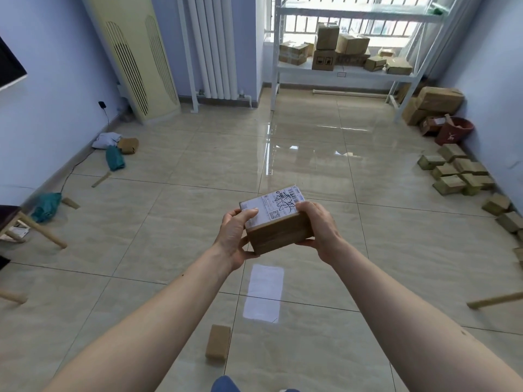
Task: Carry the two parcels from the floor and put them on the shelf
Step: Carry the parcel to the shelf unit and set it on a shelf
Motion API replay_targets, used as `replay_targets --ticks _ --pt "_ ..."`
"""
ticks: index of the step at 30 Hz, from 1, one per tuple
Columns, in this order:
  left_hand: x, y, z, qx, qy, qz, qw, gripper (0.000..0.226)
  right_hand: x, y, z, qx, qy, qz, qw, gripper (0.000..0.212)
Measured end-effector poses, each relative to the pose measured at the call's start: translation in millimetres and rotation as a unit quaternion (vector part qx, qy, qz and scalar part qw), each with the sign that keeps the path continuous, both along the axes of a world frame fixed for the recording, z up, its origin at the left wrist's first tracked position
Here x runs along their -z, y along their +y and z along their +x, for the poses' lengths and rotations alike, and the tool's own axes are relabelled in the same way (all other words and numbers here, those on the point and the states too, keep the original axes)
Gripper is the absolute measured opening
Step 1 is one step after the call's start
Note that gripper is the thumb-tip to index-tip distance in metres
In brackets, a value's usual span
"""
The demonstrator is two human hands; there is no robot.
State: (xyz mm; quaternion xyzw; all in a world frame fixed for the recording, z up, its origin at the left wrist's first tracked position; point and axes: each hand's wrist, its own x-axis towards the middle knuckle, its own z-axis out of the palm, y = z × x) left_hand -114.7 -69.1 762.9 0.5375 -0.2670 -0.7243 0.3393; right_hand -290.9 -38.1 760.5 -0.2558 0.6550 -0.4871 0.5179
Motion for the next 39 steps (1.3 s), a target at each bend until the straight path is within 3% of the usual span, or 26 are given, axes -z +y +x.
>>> replay_targets --ticks 4,7,11,13,15,24,29,32,37,39 --pt "-2 -5 -2 0.023 0.002 0.022 0.999 0.029 -4 0 -4 -0.018 0.005 0.002 1.0 0.012" --pt "-3 -7 -5 0.018 0.006 0.026 0.999 0.021 -6 -2 -6 -0.012 0.001 -0.002 1.0 0.016" --pt "-5 -8 -13 -0.027 0.009 0.017 0.999 0.054 -1 -4 -7 0.001 -0.002 0.007 1.0 0.048" --pt "-5 -9 -16 -0.055 0.016 0.014 0.998 0.059 1 -5 -7 0.0 -0.009 0.016 1.0 0.066" --pt "-6 -9 -21 -0.071 0.024 0.017 0.997 0.06 2 -6 -5 -0.004 -0.026 0.02 0.999 0.07" --pt "-8 -12 -21 -0.026 0.006 0.015 1.0 0.066 0 -16 -5 0.029 -0.058 -0.002 0.998 0.057" --pt "-14 -17 -13 0.071 -0.047 -0.012 0.996 0.069 -5 -18 -8 0.022 -0.05 -0.014 0.998 0.047" --pt "-16 -20 -13 0.092 -0.049 -0.03 0.994 0.056 -9 -20 -9 0.009 -0.036 -0.021 0.999 0.04" --pt "-18 -30 -22 0.046 -0.042 -0.053 0.997 0.044 -6 -25 -11 0.024 -0.032 -0.006 0.999 0.077" --pt "-20 -34 -27 0.03 -0.043 -0.069 0.996 0.042 -3 -26 -10 0.024 -0.029 -0.005 0.999 0.075"
